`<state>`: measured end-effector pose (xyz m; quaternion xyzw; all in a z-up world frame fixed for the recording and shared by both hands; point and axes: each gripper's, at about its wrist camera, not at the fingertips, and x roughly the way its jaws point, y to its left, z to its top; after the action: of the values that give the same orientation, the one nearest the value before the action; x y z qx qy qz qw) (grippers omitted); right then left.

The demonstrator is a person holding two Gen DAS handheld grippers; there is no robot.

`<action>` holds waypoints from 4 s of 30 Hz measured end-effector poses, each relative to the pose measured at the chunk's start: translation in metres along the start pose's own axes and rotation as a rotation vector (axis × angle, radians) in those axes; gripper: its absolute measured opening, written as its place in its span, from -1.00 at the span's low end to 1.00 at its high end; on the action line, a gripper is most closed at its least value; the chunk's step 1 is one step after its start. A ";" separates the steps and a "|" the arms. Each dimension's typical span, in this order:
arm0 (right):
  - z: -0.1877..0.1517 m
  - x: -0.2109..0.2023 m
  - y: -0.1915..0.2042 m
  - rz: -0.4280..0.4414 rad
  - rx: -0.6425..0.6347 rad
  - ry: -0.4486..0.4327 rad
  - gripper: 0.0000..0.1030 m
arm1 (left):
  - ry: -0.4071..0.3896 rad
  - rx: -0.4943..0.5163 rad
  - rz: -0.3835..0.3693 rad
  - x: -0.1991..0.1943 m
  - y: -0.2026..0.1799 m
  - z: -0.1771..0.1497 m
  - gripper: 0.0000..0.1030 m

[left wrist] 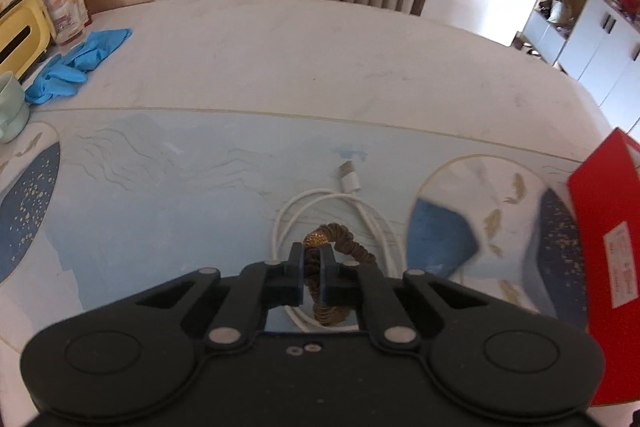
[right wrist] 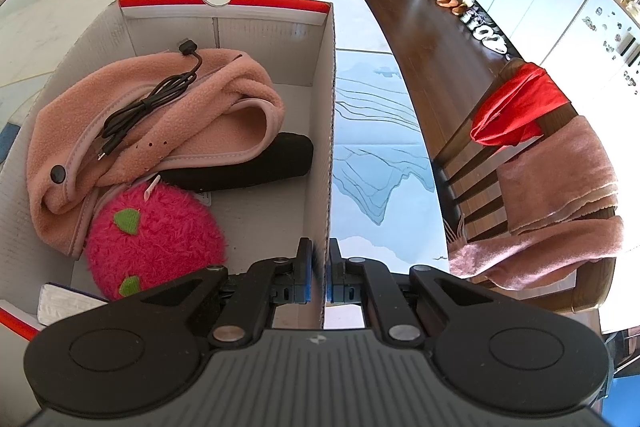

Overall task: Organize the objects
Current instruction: 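Carry the brown beaded bracelet with the left gripper over the box, then lower the bracelet onto the pink towel and open the left gripper, then return the left gripper to the mat and grasp the white USB cable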

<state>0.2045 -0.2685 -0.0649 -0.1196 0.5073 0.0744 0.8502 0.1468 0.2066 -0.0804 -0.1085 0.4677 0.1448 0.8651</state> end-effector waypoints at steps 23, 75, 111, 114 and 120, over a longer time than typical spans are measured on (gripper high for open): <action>-0.003 0.000 -0.004 0.038 -0.024 -0.026 -0.90 | -0.159 0.243 -0.342 -0.096 -0.156 0.012 -0.90; -0.007 -0.002 -0.012 0.147 -0.230 -0.049 -0.86 | 0.015 0.489 -0.310 -0.010 -0.354 -0.004 -0.58; -0.001 -0.002 -0.006 0.105 -0.151 -0.007 -0.87 | -0.153 0.328 -0.227 -0.076 -0.206 -0.001 0.77; -0.001 -0.002 -0.005 0.096 -0.143 -0.004 -0.87 | -0.149 0.307 -0.212 -0.074 -0.184 -0.004 0.85; 0.000 -0.002 -0.002 0.072 -0.129 0.002 -0.86 | -0.142 0.251 -0.175 -0.063 -0.141 -0.005 0.99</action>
<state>0.2042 -0.2702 -0.0629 -0.1557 0.5064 0.1373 0.8369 0.1598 0.0638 -0.0222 -0.0293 0.4085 0.0165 0.9121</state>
